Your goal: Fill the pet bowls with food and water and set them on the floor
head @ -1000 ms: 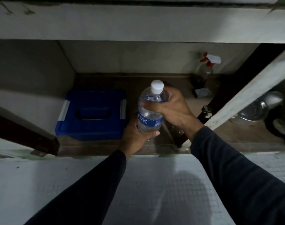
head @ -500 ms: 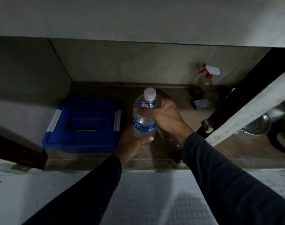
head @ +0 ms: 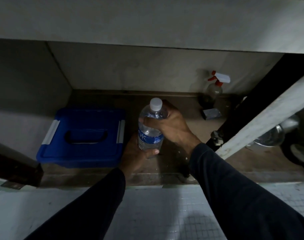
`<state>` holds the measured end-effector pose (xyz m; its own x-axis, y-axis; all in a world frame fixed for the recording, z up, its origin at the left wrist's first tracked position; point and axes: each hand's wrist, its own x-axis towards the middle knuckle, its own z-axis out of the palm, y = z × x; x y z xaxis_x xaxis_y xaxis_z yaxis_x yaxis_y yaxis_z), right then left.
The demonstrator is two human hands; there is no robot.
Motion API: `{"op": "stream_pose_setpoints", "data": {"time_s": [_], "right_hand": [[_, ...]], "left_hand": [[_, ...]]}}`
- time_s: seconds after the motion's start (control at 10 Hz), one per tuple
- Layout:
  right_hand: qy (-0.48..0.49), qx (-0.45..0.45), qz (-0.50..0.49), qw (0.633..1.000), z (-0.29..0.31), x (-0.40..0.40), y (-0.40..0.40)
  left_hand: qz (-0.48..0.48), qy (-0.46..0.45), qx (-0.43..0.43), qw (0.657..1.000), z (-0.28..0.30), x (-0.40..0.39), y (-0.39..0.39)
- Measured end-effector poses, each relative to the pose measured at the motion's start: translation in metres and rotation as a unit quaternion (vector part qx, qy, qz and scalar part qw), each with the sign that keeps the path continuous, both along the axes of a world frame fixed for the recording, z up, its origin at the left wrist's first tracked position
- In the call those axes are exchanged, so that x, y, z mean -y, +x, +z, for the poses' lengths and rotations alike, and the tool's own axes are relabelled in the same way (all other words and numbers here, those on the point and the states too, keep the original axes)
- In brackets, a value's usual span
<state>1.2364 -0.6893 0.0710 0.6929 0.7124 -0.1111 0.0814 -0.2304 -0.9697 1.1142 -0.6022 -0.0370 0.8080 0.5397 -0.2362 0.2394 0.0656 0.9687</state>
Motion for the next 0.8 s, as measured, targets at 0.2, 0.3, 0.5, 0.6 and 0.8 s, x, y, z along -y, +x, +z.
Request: {"op": "stream_pose_setpoints", "data": {"time_s": [0.2,0.3,0.5,0.6,0.8], "right_hand": [[-0.023,-0.006,0.014,1.0,0.003,0.001,0.0],[-0.029,-0.014,0.012,0.999,0.003,0.002,-0.002],[0.003,-0.001,0.004,1.0,0.006,0.012,-0.01],[-0.04,0.019,-0.001,0.999,0.003,0.023,-0.017],[-0.163,0.057,-0.008,0.985,-0.01,0.051,-0.032]], "left_hand": [[0.0,0.001,-0.009,1.0,0.001,0.0,-0.002],[-0.002,0.007,-0.02,1.0,0.005,0.001,-0.004],[-0.013,0.033,-0.037,0.999,0.009,-0.001,-0.011],[-0.031,0.022,-0.052,0.998,0.014,-0.005,-0.015],[-0.046,0.021,-0.075,0.996,0.039,-0.013,-0.029]]}}
